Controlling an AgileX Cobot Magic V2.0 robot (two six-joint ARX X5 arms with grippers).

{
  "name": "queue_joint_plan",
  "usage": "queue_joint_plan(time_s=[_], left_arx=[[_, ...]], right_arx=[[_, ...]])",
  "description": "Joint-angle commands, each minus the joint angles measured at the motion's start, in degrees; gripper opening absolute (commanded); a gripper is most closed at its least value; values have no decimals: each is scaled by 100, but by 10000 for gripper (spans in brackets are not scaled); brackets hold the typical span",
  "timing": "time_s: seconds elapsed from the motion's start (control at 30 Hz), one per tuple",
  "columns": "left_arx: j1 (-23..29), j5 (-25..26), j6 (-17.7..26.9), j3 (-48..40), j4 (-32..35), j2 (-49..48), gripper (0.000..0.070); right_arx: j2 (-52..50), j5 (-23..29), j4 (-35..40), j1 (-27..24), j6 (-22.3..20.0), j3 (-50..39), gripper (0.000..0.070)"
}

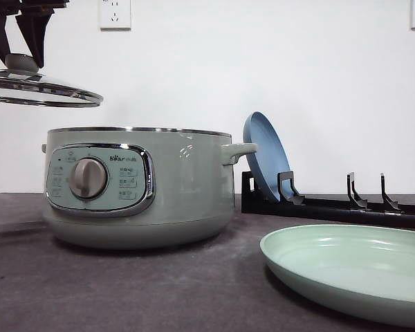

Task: Transfer potato from steamer to green plate

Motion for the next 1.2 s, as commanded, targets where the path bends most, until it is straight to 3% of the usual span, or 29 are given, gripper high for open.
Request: queue_joint_plan(time_s=[0.0, 0.4, 0.77, 1.17], left_arx=[[2, 3, -33, 260, 153, -52, 0], [1, 3, -34, 256, 118, -52, 0], [2, 2, -33, 249, 113, -52, 0], [2, 2, -33, 249, 112, -52, 0]], right_arx=[[-236, 61, -436, 47, 77, -289, 183], [-2806, 485, -277, -72, 101, -4201, 183], [-4643, 421, 1729, -156, 1054, -7655, 183], [-4491, 123, 4210, -233, 1709, -9838, 183]])
